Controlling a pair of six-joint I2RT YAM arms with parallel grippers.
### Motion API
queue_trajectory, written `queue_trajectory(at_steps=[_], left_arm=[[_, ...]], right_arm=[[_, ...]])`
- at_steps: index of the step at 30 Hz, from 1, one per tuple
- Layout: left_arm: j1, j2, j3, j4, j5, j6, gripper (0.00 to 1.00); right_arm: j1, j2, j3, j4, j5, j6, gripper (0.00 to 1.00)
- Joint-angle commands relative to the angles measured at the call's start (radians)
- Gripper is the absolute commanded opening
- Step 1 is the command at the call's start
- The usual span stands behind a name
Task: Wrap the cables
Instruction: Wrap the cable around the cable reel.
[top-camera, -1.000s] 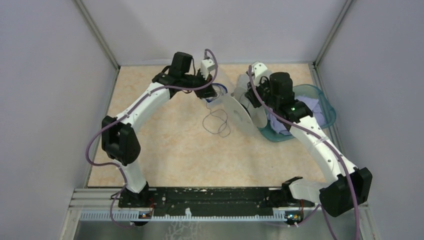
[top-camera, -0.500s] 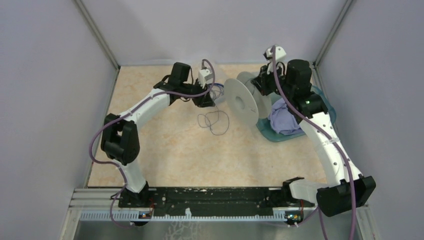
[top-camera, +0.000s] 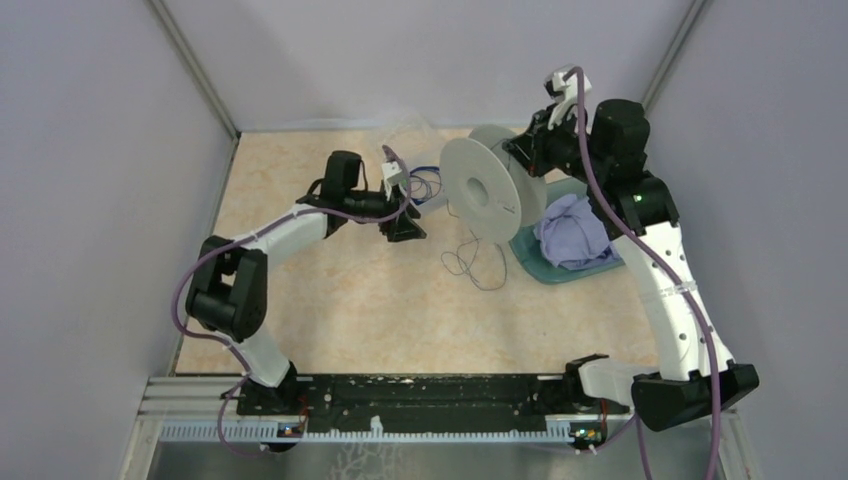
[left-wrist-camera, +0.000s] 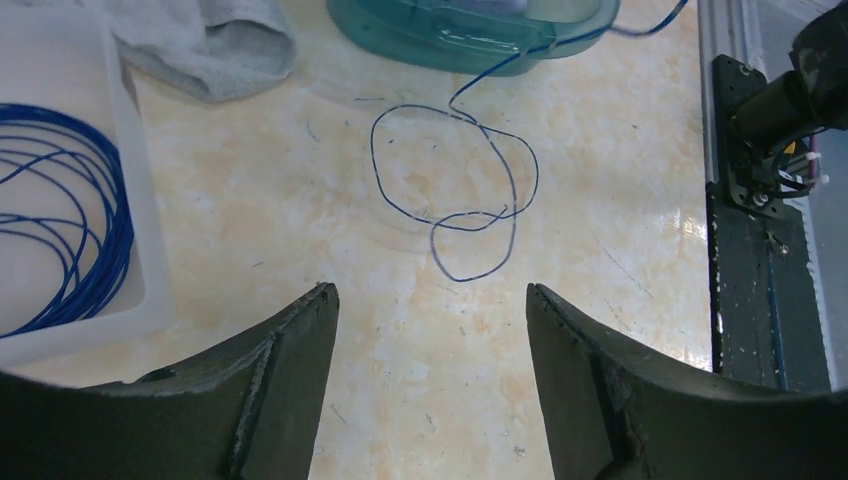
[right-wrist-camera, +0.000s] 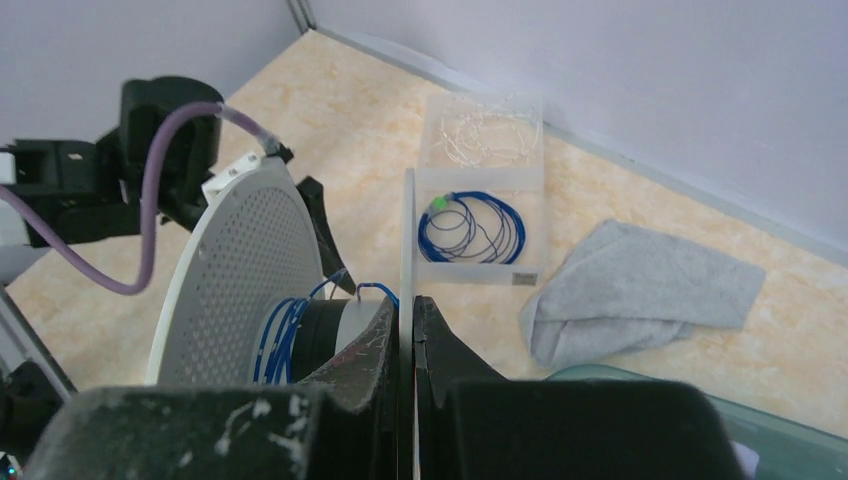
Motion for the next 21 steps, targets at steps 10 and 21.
queue_trajectory(at_steps=[10, 21], left_arm=[[-0.050, 0.073, -0.025, 0.460, 0.232, -0.165, 0.88], [-0.178, 0.177, -0.037, 0.801, 0.192, -0.480, 0.92]], right_arm=[[-0.004, 0.023, 0.251, 0.013, -0.117, 0.109, 0.00], [-0.004, 0.031, 0.263, 0.013, -0.137, 0.127, 0.00]])
